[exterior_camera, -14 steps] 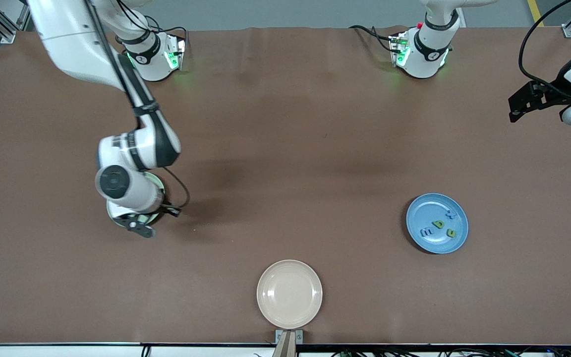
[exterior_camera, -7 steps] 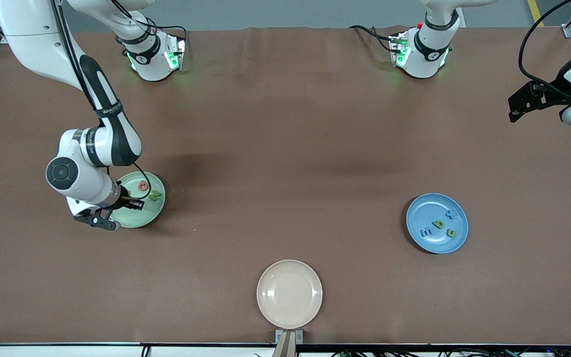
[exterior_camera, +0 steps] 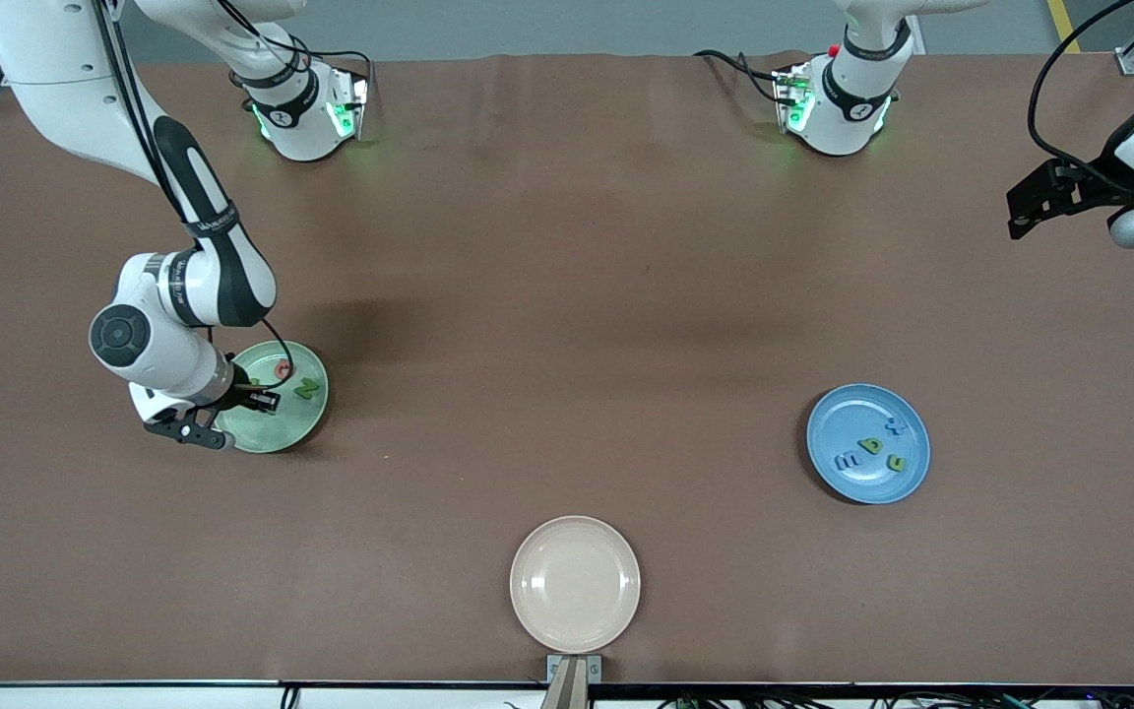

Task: Sort upper and lower case letters into plates
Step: 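Lower the blue G onto the green plate and open the right gripper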

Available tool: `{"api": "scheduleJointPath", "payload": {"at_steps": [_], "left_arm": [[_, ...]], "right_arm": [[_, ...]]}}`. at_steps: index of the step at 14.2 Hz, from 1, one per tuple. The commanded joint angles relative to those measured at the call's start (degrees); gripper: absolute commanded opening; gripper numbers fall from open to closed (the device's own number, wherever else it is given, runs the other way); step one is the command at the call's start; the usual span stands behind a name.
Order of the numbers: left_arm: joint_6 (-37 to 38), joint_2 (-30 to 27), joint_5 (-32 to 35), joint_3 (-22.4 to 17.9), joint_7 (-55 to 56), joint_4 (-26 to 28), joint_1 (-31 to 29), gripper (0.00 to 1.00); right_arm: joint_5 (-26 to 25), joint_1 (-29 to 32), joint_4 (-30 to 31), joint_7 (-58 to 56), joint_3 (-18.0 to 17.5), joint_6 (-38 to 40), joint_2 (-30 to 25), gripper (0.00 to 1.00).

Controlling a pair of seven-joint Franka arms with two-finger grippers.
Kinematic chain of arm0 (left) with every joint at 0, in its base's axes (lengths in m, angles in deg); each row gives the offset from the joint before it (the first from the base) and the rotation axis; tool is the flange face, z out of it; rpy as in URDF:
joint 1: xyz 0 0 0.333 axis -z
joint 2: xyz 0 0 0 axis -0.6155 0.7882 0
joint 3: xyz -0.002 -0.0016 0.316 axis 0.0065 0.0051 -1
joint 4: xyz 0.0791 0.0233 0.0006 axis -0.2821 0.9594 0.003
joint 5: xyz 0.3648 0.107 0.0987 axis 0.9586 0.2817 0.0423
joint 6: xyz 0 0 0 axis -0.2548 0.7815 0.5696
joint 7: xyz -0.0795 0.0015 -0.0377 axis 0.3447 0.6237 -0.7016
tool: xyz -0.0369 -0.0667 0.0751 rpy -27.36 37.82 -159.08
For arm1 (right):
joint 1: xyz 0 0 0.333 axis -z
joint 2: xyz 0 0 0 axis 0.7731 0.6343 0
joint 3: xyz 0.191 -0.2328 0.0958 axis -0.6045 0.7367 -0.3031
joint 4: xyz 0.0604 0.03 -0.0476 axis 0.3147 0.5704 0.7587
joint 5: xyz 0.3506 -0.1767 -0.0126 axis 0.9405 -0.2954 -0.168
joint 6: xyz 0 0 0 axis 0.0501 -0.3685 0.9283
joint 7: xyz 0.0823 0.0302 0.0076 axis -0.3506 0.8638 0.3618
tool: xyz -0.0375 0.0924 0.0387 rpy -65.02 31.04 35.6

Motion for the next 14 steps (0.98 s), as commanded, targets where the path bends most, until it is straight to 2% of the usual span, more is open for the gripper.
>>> {"api": "scheduleJointPath", "payload": {"at_steps": [1, 2, 3, 4, 10, 14], "left_arm": [[0.47, -1.11, -2.95, -0.14, -0.31, 1.10, 0.13, 1.00], [0.56, -1.19, -3.83, -0.14, -0.31, 1.19, 0.04, 1.00], [1.34, -1.19, -4.10, -0.14, 0.04, 1.10, 0.04, 1.00], [1.44, -1.19, -4.11, -0.05, 0.39, 1.10, 0.12, 1.00], [1.00, -1.02, -3.93, 1.27, 3.74, 1.02, 0.13, 1.00], [0.47, -0.93, -3.40, 1.27, 2.51, 0.93, -0.23, 1.00]], "right_arm": [[-0.77, 0.92, 0.85, -0.44, -1.02, -0.91, 0.03, 0.08], [-0.77, 0.92, 0.76, -0.53, -1.02, -0.82, 0.03, 0.20], [-0.77, 0.92, 0.67, -0.62, -0.93, -0.82, 0.03, 0.53], [-0.77, 0.92, 0.58, -1.05, -0.93, -0.82, 0.03, 1.00], [-0.86, 0.92, -1.17, -5.08, -0.85, -0.03, -0.85, 1.00], [-1.12, 3.20, -6.87, -15.54, -0.58, 11.18, -3.57, 1.00]]}}
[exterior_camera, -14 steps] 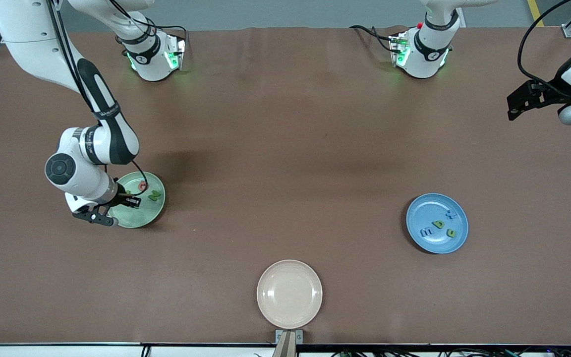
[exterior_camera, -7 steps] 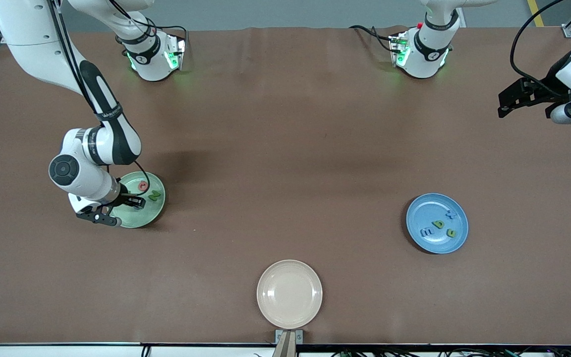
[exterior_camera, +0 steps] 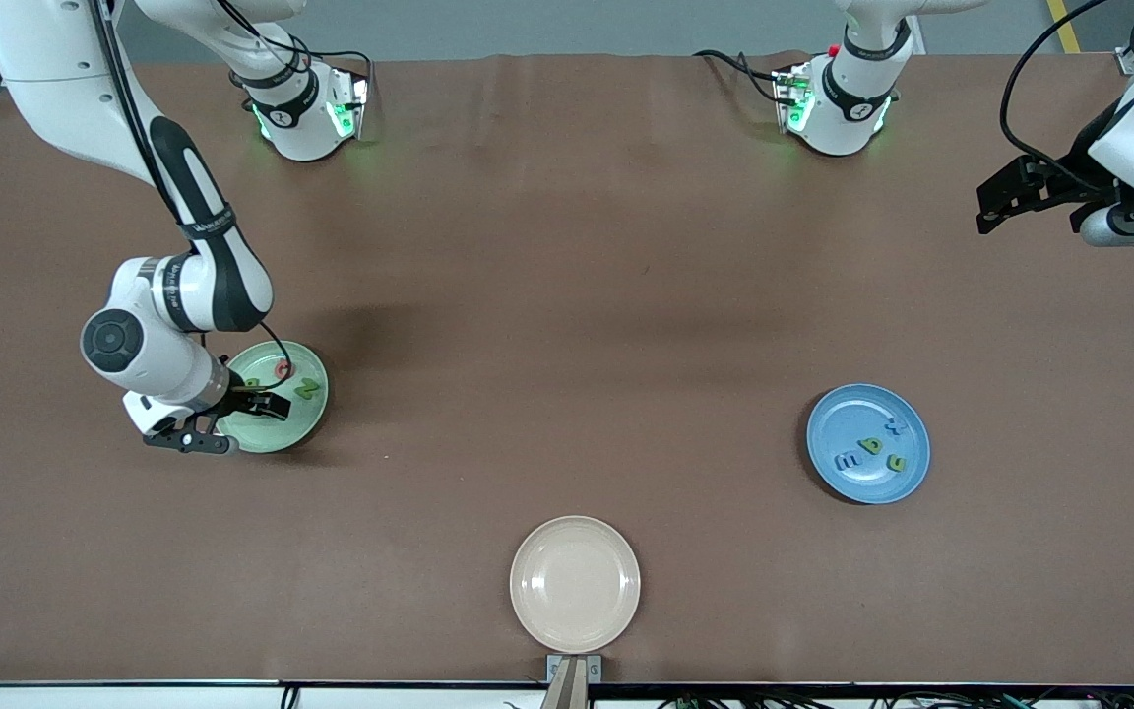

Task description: Sort upper and lower case letters into plates

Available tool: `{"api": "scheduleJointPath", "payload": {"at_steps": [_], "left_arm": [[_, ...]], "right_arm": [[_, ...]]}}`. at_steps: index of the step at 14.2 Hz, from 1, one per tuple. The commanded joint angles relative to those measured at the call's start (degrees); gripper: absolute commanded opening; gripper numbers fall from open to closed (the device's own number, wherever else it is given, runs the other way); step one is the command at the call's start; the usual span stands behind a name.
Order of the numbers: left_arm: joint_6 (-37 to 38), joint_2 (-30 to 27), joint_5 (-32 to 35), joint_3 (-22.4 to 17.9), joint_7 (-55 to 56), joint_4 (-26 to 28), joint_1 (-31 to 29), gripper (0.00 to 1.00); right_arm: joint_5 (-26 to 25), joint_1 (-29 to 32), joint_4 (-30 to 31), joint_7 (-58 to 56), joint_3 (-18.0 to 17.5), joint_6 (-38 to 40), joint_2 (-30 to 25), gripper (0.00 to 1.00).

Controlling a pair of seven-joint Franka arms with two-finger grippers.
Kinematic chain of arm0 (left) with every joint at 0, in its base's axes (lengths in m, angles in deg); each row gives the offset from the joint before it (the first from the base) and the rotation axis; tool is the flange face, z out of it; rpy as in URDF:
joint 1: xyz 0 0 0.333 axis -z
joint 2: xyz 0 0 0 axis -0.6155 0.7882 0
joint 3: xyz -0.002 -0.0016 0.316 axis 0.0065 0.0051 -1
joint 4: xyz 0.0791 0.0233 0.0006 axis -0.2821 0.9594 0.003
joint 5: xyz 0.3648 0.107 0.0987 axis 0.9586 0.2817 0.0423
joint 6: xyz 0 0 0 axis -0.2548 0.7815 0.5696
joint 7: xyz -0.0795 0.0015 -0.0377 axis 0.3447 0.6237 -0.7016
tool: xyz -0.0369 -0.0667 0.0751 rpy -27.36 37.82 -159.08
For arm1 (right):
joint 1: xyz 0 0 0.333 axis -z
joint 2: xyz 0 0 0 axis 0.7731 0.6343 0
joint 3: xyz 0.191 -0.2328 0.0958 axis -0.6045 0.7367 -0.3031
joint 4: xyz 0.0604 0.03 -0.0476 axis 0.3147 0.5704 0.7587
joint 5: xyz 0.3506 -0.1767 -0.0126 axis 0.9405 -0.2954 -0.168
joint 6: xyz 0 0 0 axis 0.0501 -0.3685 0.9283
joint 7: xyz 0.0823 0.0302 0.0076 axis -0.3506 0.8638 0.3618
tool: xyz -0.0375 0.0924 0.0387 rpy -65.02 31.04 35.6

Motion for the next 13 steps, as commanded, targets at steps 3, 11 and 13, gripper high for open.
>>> {"api": "scheduleJointPath", "payload": {"at_steps": [3, 11, 13], "left_arm": [[-0.44, -1.02, 0.07, 0.03, -0.54, 0.72, -0.24, 1.00], [-1.32, -0.93, 1.12, -0.06, -1.15, 0.55, -0.24, 1.00], [-1.23, -1.02, 1.12, 0.03, -1.07, 0.81, -0.15, 1.00]], "right_arm": [[-1.16, 4.70, -8.58, -9.03, -0.38, 17.51, -6.24, 1.00], [-3.62, 4.88, -25.12, -9.12, -0.11, 39.68, -11.08, 1.00], [-3.53, 4.88, -27.66, -8.77, -0.11, 42.58, -11.26, 1.00]]}}
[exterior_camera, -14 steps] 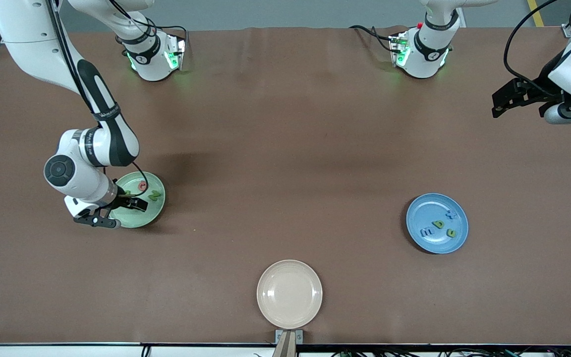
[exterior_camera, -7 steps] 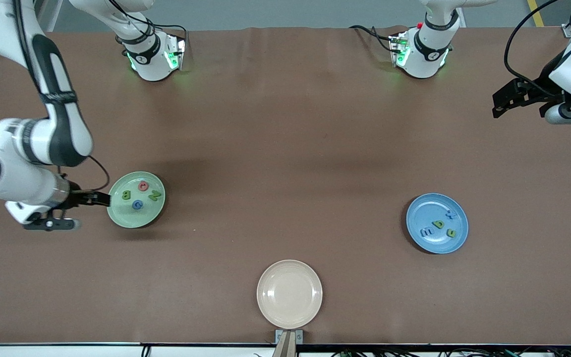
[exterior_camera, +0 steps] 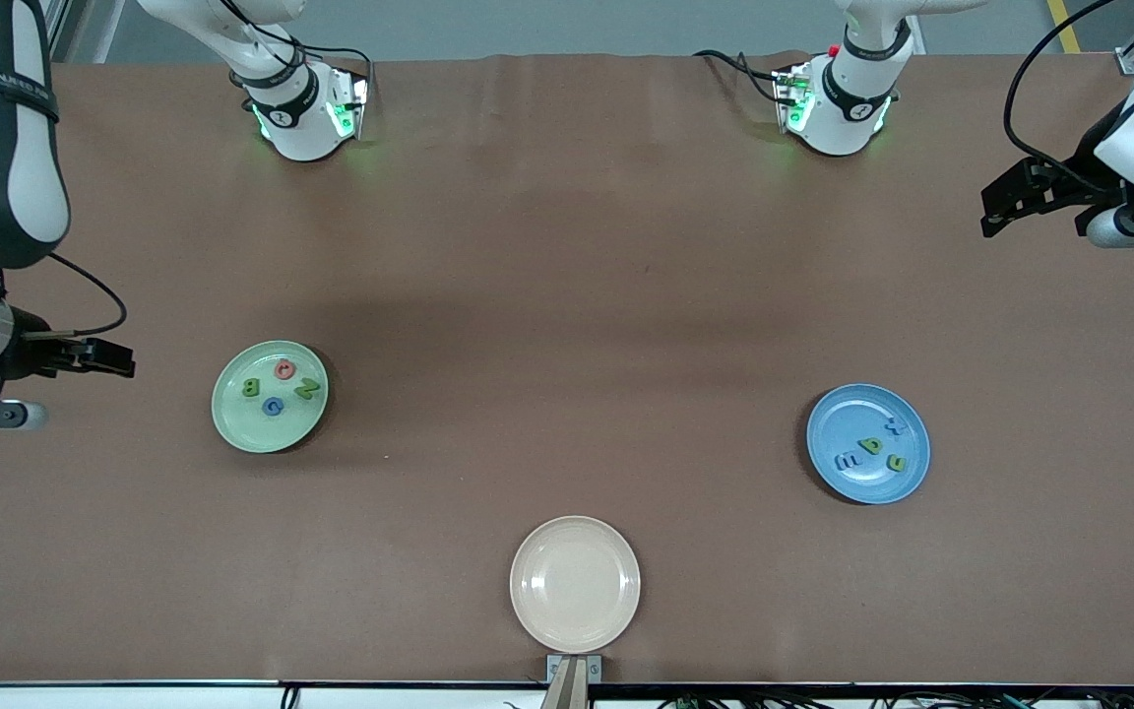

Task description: Sort upper and lower case letters into plates

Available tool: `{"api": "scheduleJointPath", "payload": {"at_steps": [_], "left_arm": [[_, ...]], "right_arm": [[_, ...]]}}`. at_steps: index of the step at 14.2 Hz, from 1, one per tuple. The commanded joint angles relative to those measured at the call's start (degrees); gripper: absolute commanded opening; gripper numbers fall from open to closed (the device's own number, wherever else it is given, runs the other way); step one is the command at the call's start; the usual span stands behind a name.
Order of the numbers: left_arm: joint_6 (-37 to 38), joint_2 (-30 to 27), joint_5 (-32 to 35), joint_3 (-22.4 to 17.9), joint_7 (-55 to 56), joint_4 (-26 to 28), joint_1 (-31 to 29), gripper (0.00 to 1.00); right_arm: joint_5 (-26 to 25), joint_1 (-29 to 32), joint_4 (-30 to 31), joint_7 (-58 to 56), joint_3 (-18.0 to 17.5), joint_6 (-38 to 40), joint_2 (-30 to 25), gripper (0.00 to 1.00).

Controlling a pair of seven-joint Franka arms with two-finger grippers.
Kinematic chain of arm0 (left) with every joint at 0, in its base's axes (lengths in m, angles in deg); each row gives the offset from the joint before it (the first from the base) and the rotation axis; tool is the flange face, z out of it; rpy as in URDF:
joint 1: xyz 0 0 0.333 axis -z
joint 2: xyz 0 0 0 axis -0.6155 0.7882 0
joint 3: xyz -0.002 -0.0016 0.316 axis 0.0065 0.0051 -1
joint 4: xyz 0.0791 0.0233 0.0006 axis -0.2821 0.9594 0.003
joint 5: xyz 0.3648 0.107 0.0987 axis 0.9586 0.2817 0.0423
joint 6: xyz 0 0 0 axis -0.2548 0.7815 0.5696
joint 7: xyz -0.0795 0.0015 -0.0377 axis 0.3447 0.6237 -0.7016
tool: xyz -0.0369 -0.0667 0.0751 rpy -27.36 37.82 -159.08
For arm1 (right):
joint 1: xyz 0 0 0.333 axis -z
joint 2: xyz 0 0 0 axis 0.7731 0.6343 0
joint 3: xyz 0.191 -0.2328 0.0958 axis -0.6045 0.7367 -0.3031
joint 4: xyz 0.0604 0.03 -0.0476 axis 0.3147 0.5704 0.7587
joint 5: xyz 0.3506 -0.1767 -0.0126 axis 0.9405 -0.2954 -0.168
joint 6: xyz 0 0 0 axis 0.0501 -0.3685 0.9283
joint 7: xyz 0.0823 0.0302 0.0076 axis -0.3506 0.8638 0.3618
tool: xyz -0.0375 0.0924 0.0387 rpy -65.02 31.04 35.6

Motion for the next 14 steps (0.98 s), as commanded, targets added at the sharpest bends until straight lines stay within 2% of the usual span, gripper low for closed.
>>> {"api": "scheduleJointPath", "payload": {"at_steps": [1, 8, 10, 14], "left_arm": [[-0.42, -1.02, 0.87, 0.17, -0.80, 0.72, -0.02, 1.00], [-0.51, -0.76, 0.70, 0.08, 0.60, 0.11, -0.10, 1.00], [-0.42, 0.64, 0.79, 0.08, 0.61, -1.73, -0.10, 1.00], [-0.42, 0.83, 0.87, 0.08, 0.43, -1.83, -0.10, 1.00]], "right_arm": [[-0.84, 0.32, -3.44, 0.38, -0.56, 3.87, -0.27, 1.00], [-0.31, 0.23, -8.46, 0.30, -0.74, 7.76, 0.34, 1.00], [-0.23, -0.12, -8.55, 0.56, -0.74, 7.67, 0.34, 1.00], [1.44, -0.04, -8.64, 0.65, -0.91, 7.84, 0.34, 1.00]]}}
